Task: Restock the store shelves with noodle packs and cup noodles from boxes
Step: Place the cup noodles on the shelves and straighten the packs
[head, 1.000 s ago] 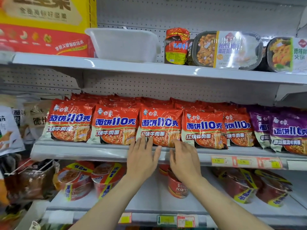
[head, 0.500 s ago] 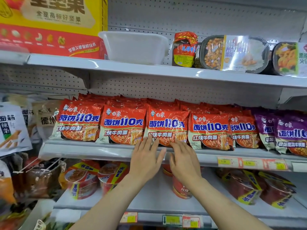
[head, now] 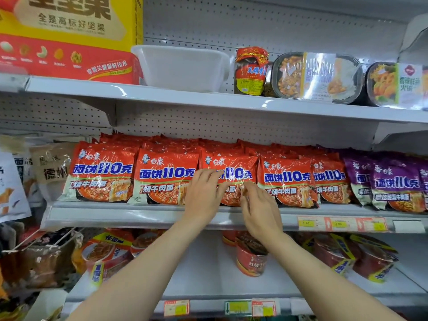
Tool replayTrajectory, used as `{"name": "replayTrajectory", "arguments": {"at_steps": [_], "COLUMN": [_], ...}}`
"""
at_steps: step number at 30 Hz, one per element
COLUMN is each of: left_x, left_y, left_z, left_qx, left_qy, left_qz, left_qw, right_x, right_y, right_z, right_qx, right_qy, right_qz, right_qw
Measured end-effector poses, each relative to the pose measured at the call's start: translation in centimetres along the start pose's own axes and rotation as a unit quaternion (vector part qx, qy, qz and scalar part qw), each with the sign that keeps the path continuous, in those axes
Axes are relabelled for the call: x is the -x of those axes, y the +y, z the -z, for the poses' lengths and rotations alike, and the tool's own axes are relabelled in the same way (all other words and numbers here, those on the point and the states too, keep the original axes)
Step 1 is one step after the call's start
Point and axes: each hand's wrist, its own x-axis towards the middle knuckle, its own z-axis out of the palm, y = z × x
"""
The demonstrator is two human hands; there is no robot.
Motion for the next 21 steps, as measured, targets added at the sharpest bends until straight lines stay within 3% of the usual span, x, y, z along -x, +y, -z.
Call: {"name": "replayTrajectory", "arguments": {"at_steps": [4,10,21], "left_x": [-4.6,-8.8,-11.0], "left_y": [2.3,4.2,5.0], "left_z": [-0.3,-2.5,-4.9], "left_qx": [0.050,0.074,0.000], "left_qy": [0.013,0.025,0.022], "left_qz": [0.001,0.007,0.054], "left_qw": [0.999,0.997,0.998], "right_x": [0.3,0.0,0.0], "right_y": [0.0,0.1,0.2], "right_z": [0.3,0.4,-0.8], "right_qx": [-0.081,-0.168,-0.119], "right_qy": [-0.043,-0.037,-0.032], "right_qz": [-0.064,-0.120,-0.093], "right_qw": [0.994,0.978,0.988]}}
